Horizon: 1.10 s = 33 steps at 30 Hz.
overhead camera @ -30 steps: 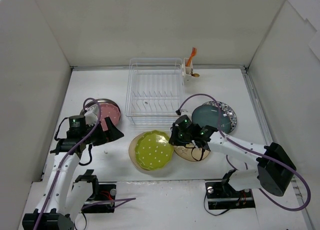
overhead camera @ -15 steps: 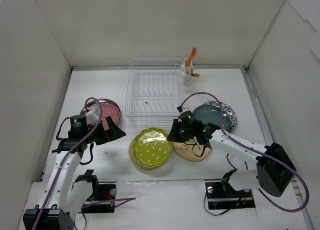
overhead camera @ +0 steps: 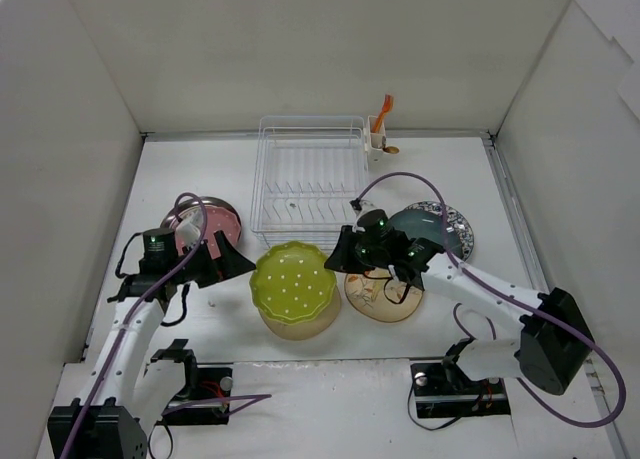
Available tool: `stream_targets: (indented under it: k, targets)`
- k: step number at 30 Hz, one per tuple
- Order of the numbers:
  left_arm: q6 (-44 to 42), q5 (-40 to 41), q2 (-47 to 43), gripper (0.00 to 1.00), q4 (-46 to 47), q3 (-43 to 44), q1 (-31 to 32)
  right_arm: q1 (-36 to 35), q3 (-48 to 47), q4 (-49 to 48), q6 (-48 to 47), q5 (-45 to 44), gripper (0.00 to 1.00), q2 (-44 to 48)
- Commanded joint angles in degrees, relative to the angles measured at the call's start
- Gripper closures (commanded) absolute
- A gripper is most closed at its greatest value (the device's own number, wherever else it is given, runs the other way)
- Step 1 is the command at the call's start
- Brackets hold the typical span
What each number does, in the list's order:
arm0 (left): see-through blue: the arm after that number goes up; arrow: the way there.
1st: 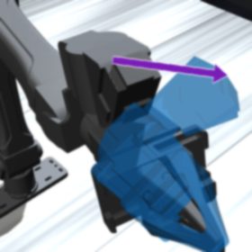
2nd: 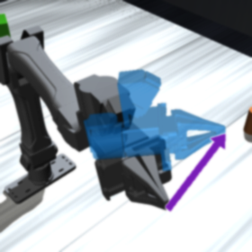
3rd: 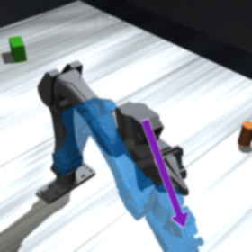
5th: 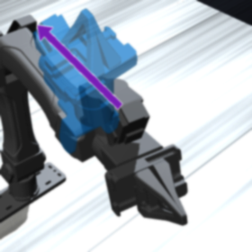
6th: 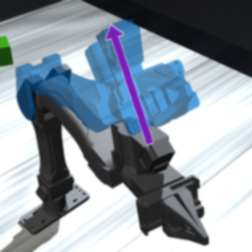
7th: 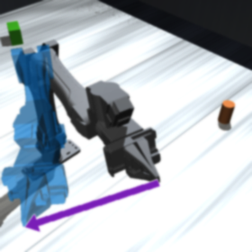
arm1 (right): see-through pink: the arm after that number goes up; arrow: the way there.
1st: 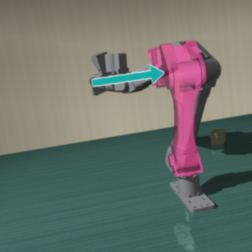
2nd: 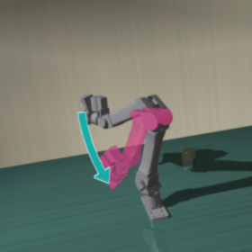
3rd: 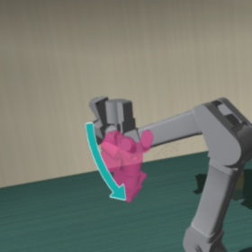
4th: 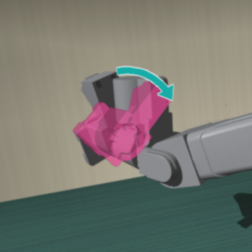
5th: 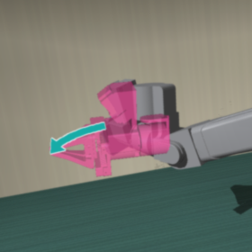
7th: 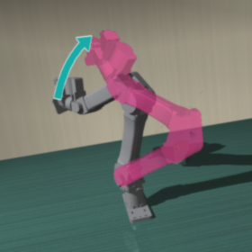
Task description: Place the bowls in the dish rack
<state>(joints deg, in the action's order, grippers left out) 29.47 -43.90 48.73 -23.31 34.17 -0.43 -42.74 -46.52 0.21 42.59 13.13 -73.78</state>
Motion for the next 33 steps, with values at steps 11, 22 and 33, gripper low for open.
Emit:
stream_targets:
  k: [11,22,33]
  targets:
    - [2.7,-8.5,2.3,0.09,9.6,0.8,3.1,0.7,-6.6,-10.0,4.3,5.4,1.00,7.3]
    - [5.7,-11.6,1.8,0.44,15.0,0.7,6.7,1.2,-7.6,-12.1,4.7,6.4,1.00,7.6]
    - [10.7,-17.1,1.1,0.90,21.8,0.7,6.7,2.5,-7.7,-14.0,3.9,8.1,1.00,7.2]
